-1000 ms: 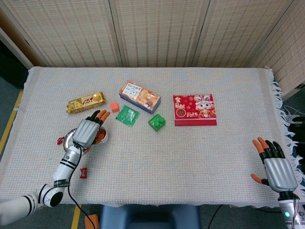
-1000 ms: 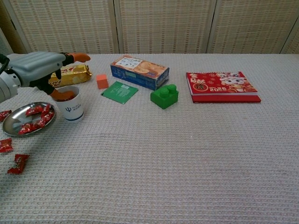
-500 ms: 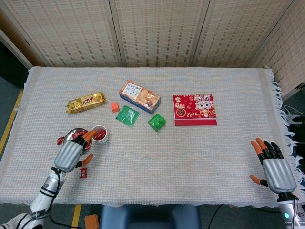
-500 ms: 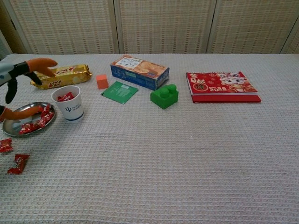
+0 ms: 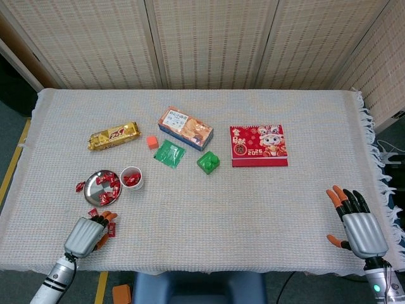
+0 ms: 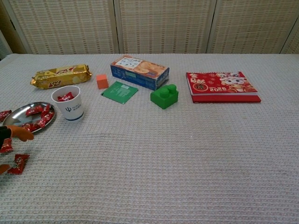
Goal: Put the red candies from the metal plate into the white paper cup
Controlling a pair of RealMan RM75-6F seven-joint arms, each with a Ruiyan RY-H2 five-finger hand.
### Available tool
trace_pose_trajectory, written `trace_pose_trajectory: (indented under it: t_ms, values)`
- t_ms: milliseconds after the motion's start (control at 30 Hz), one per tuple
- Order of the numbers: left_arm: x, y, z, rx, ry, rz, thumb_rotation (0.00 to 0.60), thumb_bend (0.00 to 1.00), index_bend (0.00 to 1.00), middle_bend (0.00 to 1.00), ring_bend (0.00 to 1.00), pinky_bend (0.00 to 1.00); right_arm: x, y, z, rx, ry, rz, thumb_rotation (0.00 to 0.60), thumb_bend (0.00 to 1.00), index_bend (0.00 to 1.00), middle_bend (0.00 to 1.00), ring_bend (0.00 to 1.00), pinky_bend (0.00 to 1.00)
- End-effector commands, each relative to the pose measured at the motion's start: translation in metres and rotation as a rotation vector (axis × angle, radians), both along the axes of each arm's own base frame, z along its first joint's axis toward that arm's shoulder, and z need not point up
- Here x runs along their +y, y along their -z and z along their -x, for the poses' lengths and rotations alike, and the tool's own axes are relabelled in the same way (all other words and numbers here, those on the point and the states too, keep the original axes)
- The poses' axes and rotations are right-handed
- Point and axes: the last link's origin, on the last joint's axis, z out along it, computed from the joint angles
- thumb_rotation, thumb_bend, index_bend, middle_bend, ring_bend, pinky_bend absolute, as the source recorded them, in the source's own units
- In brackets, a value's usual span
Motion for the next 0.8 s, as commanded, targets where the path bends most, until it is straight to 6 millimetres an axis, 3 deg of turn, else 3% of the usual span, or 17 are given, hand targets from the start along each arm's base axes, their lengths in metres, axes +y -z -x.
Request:
trace_pose_trajectory:
  t_ms: [33,800]
  values:
    - [-0.007,0.008,0.006,0.037,0.001,0.018,0.6,0.35,0.28,0.31,0.62,0.94,0.0,-0.001,0.001,0.002,0.002,0.003,0.6,0.03,0.0,0.0,0.0,0.0]
    - [-0.008,0.02,0.005,-0.019,0.035,0.0,0.6,0.35,0.51,0.51,0.67,0.99,0.0,0.0,0.001,0.004,0.007,-0.002,0.6,0.03,0.0,0.0,0.0,0.0]
